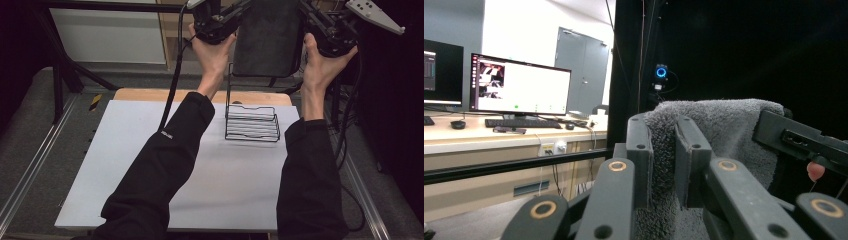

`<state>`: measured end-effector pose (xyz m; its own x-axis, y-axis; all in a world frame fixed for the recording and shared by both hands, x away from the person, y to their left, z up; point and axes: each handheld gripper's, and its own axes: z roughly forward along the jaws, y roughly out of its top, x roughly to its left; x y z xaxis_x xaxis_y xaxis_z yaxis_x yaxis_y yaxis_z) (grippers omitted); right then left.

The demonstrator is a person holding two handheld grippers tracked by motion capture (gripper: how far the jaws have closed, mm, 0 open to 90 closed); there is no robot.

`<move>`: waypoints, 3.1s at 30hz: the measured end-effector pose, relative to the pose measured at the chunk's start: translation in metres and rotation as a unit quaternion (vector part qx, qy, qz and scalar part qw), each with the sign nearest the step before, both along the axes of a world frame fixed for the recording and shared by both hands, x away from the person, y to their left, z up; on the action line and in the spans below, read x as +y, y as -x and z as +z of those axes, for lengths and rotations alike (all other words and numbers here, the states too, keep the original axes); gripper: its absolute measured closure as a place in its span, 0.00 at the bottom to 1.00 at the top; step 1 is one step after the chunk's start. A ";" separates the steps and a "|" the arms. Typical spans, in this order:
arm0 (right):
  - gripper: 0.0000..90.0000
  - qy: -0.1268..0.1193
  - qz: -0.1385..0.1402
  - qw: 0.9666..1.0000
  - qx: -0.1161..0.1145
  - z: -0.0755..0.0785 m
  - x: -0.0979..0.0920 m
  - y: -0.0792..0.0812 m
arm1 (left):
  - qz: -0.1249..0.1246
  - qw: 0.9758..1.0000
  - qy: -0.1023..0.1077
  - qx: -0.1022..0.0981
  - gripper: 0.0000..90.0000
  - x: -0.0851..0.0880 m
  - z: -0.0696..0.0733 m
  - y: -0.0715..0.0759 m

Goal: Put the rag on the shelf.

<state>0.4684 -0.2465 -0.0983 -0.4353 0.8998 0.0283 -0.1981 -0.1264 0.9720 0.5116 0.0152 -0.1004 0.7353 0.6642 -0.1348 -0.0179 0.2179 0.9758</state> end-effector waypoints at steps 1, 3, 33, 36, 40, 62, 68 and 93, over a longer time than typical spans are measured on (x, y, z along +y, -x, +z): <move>0.90 0.000 -0.002 1.000 0.002 0.000 -0.001 -0.002 | 0.000 1.000 -0.003 -0.001 0.87 -0.001 -0.001 -0.002; 0.90 0.001 -0.003 1.000 0.007 -0.001 -0.002 -0.006 | 0.002 1.000 -0.008 -0.001 0.87 -0.003 -0.003 -0.006; 0.90 0.028 -0.006 0.998 0.064 -0.053 -0.011 -0.026 | -0.013 0.997 -0.066 0.043 0.87 -0.004 -0.057 -0.030; 0.90 0.028 -0.005 0.997 0.072 -0.059 -0.013 -0.025 | -0.018 0.996 -0.075 0.046 0.87 -0.004 -0.063 -0.028; 0.90 0.025 -0.003 0.997 0.078 -0.070 -0.015 -0.022 | -0.025 0.995 -0.084 0.049 0.87 -0.004 -0.070 -0.025; 0.90 0.019 0.020 0.994 0.106 -0.118 -0.024 -0.004 | -0.057 0.990 -0.113 0.061 0.87 -0.001 -0.107 -0.009; 0.90 0.022 0.024 0.994 0.104 -0.119 -0.024 0.001 | -0.067 0.990 -0.115 0.056 0.87 0.002 -0.107 -0.002; 0.89 0.054 0.056 0.988 0.132 -0.126 -0.031 0.024 | -0.088 0.981 -0.148 0.085 0.85 0.006 -0.118 0.026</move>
<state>0.4449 -0.2771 -0.2239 -0.5219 0.8509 0.0601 0.0726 -0.0259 0.9970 0.4860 0.0211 -0.2184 0.8259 0.5573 -0.0861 0.1637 -0.0907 0.9823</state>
